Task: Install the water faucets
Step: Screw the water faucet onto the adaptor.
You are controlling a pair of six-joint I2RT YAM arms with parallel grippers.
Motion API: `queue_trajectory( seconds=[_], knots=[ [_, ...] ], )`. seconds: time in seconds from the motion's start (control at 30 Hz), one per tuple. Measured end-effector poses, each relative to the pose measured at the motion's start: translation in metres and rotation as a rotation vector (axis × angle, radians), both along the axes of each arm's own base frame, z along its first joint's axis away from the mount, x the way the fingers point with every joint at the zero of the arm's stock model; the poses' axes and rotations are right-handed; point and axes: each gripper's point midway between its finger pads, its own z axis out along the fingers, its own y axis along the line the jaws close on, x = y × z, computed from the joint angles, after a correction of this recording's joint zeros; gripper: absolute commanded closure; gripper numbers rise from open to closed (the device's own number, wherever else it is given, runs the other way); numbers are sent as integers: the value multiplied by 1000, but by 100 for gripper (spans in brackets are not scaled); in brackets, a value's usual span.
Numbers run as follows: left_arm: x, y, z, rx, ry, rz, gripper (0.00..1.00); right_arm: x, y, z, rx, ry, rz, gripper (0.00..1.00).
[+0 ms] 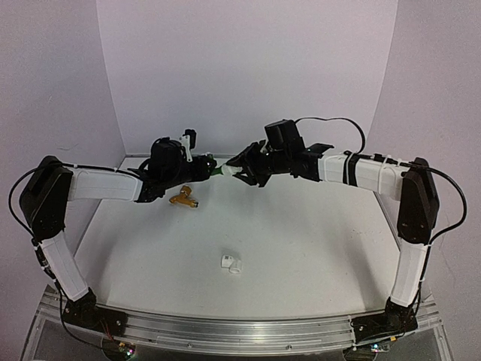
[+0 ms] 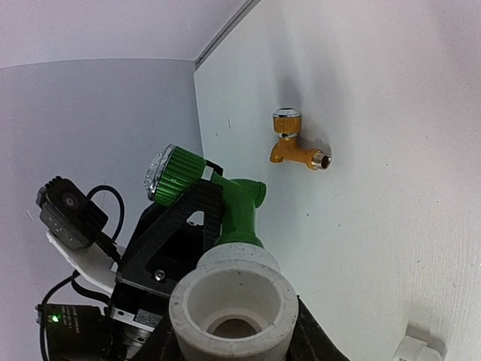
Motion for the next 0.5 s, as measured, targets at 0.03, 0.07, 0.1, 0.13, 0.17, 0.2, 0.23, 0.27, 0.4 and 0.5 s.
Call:
queue_trajectory(
  seconds=[0.03, 0.07, 0.1, 0.13, 0.17, 0.2, 0.23, 0.27, 0.4, 0.5],
  knots=[
    [0, 1, 0, 0, -11, 6, 100, 1, 0, 0, 17, 17, -15, 100],
    [1, 2, 0, -3, -22, 11, 100, 2, 0, 0, 31, 33, -28, 100],
    [1, 2, 1, -5, -32, 16, 100, 2, 0, 0, 43, 46, -40, 100],
    [1, 3, 1, -5, -40, 22, 100, 3, 0, 0, 58, 60, -53, 100],
    [2, 4, 2, -7, -53, 30, 100, 5, 0, 0, 76, 75, -68, 100],
    [2, 4, 4, -10, -71, 36, 100, 6, 0, 2, 92, 86, -80, 100],
    [3, 5, 7, -14, -89, 42, 100, 7, 0, 4, 109, 97, -91, 100],
    [4, 6, 10, -19, -111, 48, 100, 8, 0, 5, 123, 105, -101, 100],
    [7, 9, 20, -29, -187, 72, 100, 14, -1, 12, 182, 139, -143, 100],
    [7, 8, 21, -32, -218, 79, 100, 20, -5, 12, 204, 159, -173, 100]
  ],
)
